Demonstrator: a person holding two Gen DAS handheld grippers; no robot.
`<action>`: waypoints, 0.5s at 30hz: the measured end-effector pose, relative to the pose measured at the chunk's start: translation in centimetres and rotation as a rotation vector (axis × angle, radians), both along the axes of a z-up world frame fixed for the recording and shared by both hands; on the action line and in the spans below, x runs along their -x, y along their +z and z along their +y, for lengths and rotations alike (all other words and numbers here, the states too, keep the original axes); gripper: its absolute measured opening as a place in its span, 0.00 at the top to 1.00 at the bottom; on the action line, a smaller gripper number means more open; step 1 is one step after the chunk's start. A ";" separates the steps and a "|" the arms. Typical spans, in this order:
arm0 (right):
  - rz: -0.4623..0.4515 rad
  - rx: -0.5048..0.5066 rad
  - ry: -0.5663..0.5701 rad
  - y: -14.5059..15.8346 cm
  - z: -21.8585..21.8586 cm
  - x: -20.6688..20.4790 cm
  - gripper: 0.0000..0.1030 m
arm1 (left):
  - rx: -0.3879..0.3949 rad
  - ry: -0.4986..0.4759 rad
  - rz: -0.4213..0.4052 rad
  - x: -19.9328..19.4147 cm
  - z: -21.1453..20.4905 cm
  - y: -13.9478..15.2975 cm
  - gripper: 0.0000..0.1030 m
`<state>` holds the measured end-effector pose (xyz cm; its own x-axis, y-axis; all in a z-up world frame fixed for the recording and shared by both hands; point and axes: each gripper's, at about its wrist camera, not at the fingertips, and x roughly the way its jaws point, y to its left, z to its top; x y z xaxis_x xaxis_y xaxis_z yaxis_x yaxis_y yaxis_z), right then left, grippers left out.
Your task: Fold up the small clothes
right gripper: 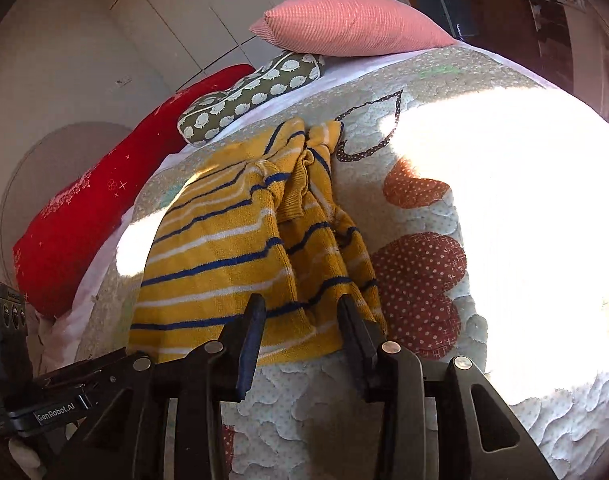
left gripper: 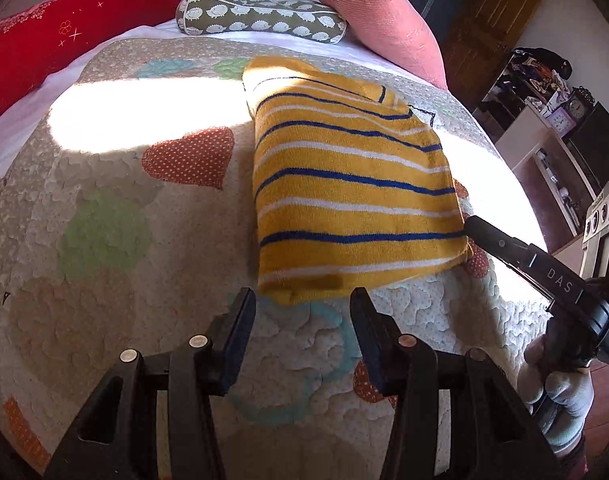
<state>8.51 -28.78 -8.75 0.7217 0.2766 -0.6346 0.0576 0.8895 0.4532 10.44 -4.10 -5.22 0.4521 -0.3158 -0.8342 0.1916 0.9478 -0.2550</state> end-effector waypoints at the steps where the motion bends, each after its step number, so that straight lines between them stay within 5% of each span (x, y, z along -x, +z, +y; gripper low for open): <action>1: 0.001 0.003 -0.011 0.3 -0.1 -0.3 0.55 | 0.005 0.010 -0.006 0.8 0.3 0.2 0.53; 5: 0.079 0.008 0.031 -0.8 0.2 -3.2 0.42 | 0.002 0.028 -0.022 3.1 1.0 1.3 0.53; 6: 0.110 -0.046 0.067 -1.5 0.1 -3.7 0.59 | -0.004 0.032 -0.030 3.7 1.1 1.6 0.53; 7: 0.121 -0.083 0.084 -1.9 0.1 -3.8 0.91 | -0.012 0.036 -0.040 4.2 1.4 1.9 0.52; 13: 0.151 0.089 -0.072 -0.5 -1.3 -2.2 0.90 | -0.017 0.088 -0.052 5.8 4.1 2.9 0.48; 15: 0.072 0.041 -0.087 1.6 -2.1 -1.7 0.90 | -0.015 0.104 -0.064 6.2 4.9 3.0 0.47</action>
